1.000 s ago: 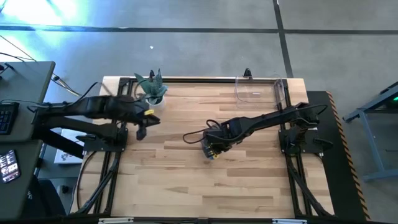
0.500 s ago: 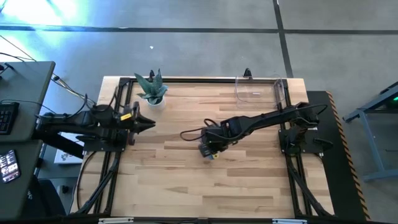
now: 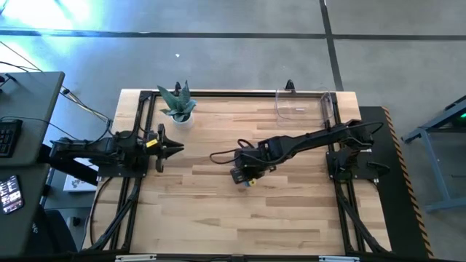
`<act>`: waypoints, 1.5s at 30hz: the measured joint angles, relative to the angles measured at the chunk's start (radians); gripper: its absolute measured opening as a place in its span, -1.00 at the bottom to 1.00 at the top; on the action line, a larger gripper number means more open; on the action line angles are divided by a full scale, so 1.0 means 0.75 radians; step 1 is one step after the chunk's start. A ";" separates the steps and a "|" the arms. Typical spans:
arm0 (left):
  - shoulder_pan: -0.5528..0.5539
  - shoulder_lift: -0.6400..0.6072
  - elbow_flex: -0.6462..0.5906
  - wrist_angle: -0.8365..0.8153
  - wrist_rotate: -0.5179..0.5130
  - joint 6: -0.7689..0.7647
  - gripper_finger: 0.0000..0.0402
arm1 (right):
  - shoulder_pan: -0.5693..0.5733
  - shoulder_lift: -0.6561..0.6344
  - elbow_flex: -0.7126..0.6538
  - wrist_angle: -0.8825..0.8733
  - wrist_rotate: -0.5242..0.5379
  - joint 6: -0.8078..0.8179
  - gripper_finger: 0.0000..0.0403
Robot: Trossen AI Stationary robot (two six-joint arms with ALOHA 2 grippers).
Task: Nest measuring cups in basket
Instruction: Put the nested measuring cups into the transparent bin
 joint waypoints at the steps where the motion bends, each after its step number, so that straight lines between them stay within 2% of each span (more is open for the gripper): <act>1: 0.000 -0.011 -0.021 0.000 -0.008 -0.001 -0.77 | 0.001 0.000 0.000 0.012 0.000 0.000 -0.63; 5: 0.000 -0.036 -0.086 -0.003 -0.012 -0.007 -0.77 | 0.001 0.000 0.000 0.045 0.003 0.001 -0.63; 10: 0.001 -0.030 -0.086 -0.001 -0.023 0.062 -0.77 | 0.009 0.000 0.001 0.115 0.050 -0.032 -0.63; 14: 0.002 -0.023 -0.086 0.001 -0.029 0.080 -0.77 | 0.022 0.000 0.055 0.101 0.144 -0.073 -0.63; 18: 0.002 -0.021 -0.086 0.002 -0.029 0.059 -0.77 | 0.031 0.000 0.151 0.009 0.256 -0.131 -0.64; 23: 0.002 -0.021 -0.086 0.001 -0.029 0.059 -0.77 | 0.030 0.000 0.241 -0.164 0.332 -0.127 -0.64; 34: 0.002 -0.021 -0.086 0.002 -0.029 0.059 -0.77 | 0.033 0.016 0.261 -0.387 0.303 0.003 -0.64; 45: 0.002 -0.021 -0.086 0.003 -0.029 0.058 -0.77 | 0.056 0.053 0.261 -0.422 0.339 0.027 -0.64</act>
